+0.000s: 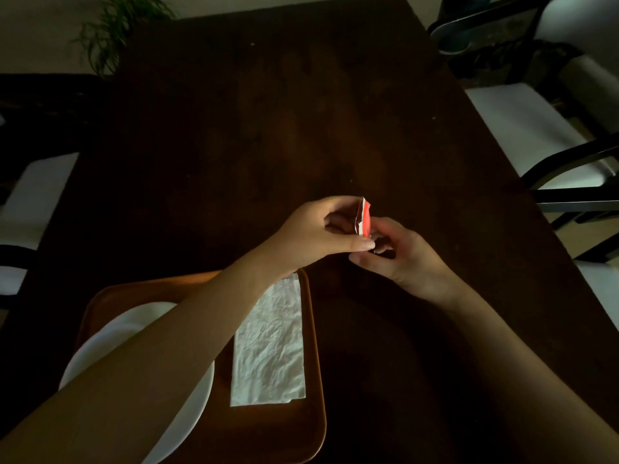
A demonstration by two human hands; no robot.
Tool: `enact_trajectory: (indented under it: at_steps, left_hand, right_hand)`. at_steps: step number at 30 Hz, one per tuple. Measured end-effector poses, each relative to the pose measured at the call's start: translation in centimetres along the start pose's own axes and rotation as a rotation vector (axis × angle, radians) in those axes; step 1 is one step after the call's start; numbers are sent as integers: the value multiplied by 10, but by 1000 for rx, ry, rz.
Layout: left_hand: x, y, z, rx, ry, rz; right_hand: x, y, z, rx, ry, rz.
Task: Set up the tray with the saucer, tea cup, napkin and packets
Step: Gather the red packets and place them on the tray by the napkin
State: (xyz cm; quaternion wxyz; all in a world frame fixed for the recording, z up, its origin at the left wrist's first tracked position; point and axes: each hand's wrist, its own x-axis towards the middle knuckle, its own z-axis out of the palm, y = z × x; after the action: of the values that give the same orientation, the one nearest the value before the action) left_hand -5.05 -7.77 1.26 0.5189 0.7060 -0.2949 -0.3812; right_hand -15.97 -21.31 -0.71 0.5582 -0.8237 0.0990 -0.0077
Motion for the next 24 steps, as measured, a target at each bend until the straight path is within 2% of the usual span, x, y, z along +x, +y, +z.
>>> enact_trajectory:
  at_steps: [6, 8, 11, 14, 19, 24]
  left_hand:
    - [-11, 8, 3, 188, 78, 120]
    - [-16, 9, 2, 426, 176, 158]
    - [-24, 7, 5, 832, 299, 248]
    - [-29, 7, 15, 1033, 367, 298]
    - [-38, 5, 27, 1077, 367, 287]
    - [-52, 3, 24, 970, 246, 202]
  right_hand:
    - [-11, -3, -7, -46, -45, 60]
    - [-15, -6, -20, -113, 10, 68]
    - [-18, -20, -30, -165, 188, 15]
    - [-13, -34, -19, -207, 262, -25]
    - [-5, -34, 0, -266, 218, 74]
    - [-12, -33, 11, -153, 216, 119]
